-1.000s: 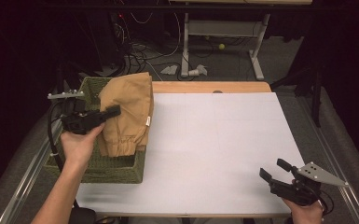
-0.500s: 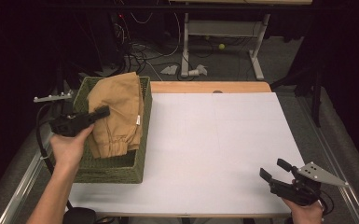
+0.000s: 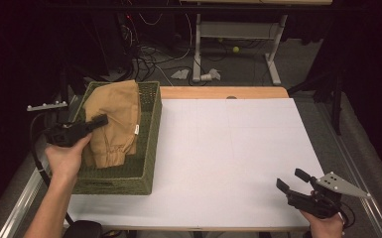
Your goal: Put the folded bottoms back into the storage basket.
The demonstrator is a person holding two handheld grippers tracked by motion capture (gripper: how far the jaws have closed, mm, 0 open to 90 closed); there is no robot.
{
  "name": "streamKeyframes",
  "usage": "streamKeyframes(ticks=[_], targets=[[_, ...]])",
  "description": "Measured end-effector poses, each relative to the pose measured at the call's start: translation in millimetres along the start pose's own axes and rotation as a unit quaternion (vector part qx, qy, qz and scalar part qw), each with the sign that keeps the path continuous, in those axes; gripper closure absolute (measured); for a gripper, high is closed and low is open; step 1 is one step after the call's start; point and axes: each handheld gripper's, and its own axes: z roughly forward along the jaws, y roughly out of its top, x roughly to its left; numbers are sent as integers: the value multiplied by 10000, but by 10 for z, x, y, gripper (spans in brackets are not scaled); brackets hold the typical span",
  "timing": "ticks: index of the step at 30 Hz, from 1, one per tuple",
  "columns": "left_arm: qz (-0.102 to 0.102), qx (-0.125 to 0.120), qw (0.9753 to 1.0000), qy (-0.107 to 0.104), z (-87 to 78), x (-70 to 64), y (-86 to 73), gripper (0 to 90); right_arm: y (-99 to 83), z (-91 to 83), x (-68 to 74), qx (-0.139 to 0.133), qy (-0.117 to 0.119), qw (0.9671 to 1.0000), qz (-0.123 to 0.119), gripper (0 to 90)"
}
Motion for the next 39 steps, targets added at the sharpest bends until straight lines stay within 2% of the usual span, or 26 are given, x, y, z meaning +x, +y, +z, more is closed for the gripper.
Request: streamKeyframes(ticks=[12, 17, 25, 39], targets=[[27, 311, 9993, 222, 265, 58, -68, 775, 0, -1, -2, -4, -2, 10000, 17, 234], [-15, 369, 9990, 251, 336, 78, -79, 774, -1, -1, -1, -2, 0, 10000, 18, 234], [33, 487, 9982, 357, 458, 80, -84, 774, 0, 0, -2, 2, -2, 10000, 21, 234], [-100, 636, 9965, 531, 670, 199, -95, 772, -1, 0, -3, 7, 4, 10000, 22, 234]])
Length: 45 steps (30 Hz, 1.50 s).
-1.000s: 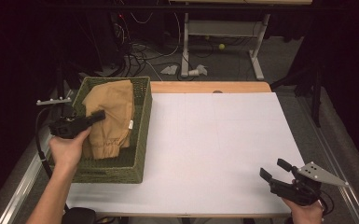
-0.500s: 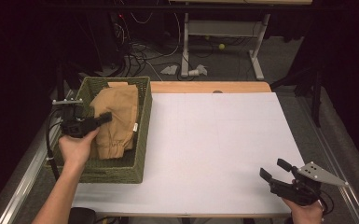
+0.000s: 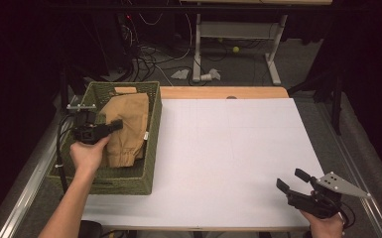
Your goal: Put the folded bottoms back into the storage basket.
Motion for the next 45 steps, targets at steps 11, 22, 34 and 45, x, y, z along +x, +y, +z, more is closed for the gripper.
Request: streamKeyframes(ticks=[11, 22, 34, 45], targets=[[-24, 141, 9997, 192, 136, 59, 19, 767, 0, 2, -1, 12, 15, 10000, -2, 233], [-1, 247, 9990, 373, 263, 93, 22, 755, 0, 4, -2, 17, 20, 10000, -3, 232], [106, 301, 9979, 566, 325, 124, 7, 728, 1, 5, -3, 27, 29, 10000, -3, 232], [93, 280, 9976, 625, 329, 128, 9, 564, 1, 5, -3, 30, 29, 10000, 3, 232]])
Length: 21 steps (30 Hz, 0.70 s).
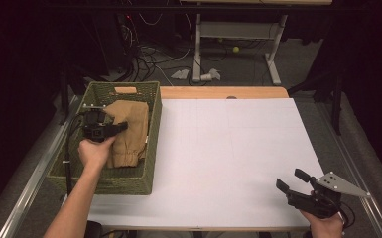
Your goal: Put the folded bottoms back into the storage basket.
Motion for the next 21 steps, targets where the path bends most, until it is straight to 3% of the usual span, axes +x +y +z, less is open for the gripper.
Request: streamKeyframes(ticks=[8, 21], targets=[[-60, -62, 9999, 139, -43, 9, 4, 462, 0, 1, -1, 3, 3, 10000, 3, 232], [135, -68, 9992, 381, -104, -18, -18, 410, 0, 1, -1, 4, -2, 10000, 5, 232]])
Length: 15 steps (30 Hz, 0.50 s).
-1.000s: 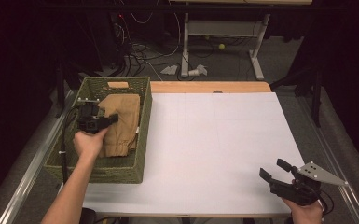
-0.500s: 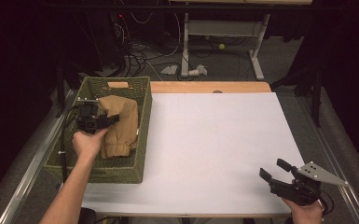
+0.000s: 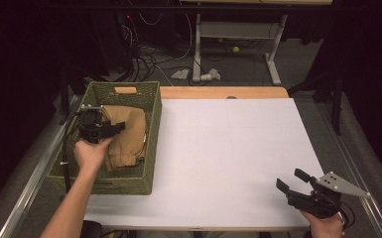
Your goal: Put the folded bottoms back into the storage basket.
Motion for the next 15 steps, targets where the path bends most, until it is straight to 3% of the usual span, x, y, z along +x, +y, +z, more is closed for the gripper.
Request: streamKeyframes(ticks=[4, 15], targets=[[85, -102, 9999, 88, -40, -22, -10, 403, 0, -1, 0, -4, -1, 10000, -3, 232], [280, -257, 9993, 45, -132, -81, -32, 386, 0, -1, 1, -4, -2, 10000, -8, 232]])
